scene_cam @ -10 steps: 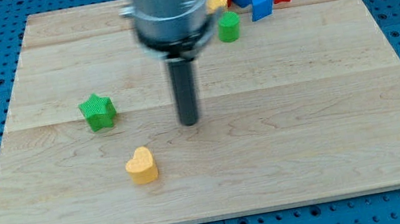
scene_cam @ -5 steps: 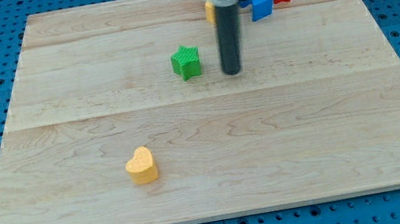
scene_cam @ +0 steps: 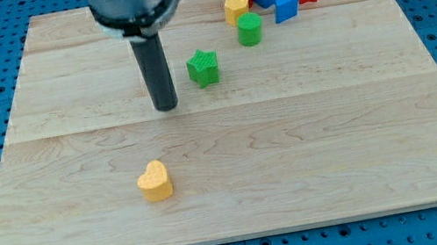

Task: Push green star to the group of blocks

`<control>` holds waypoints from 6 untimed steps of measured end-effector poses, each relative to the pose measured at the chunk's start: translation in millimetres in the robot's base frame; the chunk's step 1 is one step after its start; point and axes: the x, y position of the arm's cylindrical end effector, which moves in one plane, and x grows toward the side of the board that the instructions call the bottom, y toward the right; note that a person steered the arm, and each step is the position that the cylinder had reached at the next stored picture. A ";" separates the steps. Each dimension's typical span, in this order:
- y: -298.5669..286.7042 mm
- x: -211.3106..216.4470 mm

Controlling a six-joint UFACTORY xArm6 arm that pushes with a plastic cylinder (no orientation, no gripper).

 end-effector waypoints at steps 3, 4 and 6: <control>109.4 -40.4; 50.3 -25.8; 148.2 -42.4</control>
